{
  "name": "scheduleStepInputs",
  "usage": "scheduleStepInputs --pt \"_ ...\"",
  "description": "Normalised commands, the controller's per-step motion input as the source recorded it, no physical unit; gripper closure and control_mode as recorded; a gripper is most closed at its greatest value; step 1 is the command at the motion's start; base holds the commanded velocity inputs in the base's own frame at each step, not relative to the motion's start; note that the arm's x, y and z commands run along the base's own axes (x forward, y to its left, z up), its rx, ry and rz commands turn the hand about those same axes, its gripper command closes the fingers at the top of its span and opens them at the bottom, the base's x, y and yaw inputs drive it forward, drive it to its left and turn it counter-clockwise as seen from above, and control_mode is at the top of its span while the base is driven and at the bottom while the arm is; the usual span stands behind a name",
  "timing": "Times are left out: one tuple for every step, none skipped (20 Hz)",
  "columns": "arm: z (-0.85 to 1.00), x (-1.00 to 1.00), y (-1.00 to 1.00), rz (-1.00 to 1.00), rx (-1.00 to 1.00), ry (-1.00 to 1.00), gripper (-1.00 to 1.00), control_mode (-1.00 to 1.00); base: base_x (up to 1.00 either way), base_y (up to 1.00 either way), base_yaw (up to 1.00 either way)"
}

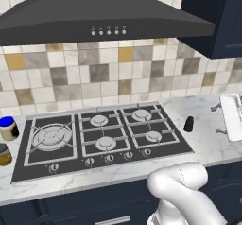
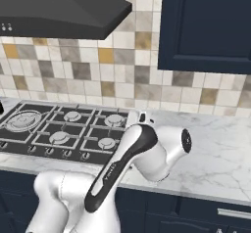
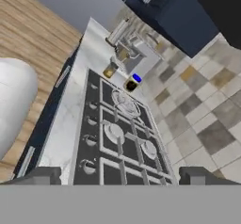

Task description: Collect the turmeric, mayonnaise, and shaker from the cabinet and place them next to the stove.

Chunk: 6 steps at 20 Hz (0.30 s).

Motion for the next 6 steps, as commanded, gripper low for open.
scheduleStepInputs --pt "0.0 -0.74 1.0 0.07 -0.37 -0.02 -1.0 -1.0 0.0 0.0 0.0" --pt "0.0 -0.7 1.0 0.06 -0.39 -0.01 -1.0 -1.0 0.0 0.0 0.0" --pt "0.0 -0.64 1.0 0.04 -0.41 0.0 -1.0 -1.0 0.0 0.0 0.0" --pt "0.0 -0.62 1.0 0.03 -0.42 0.0 -1.0 -1.0 0.0 0.0 0.0" --pt "0.0 -0.6 1.0 0.02 -0.42 0.0 -1.0 -1.0 0.0 0.0 0.0" --pt "0.0 -0.58 1.0 0.01 -0.42 0.0 -1.0 -1.0 0.0 0.0 0.0"
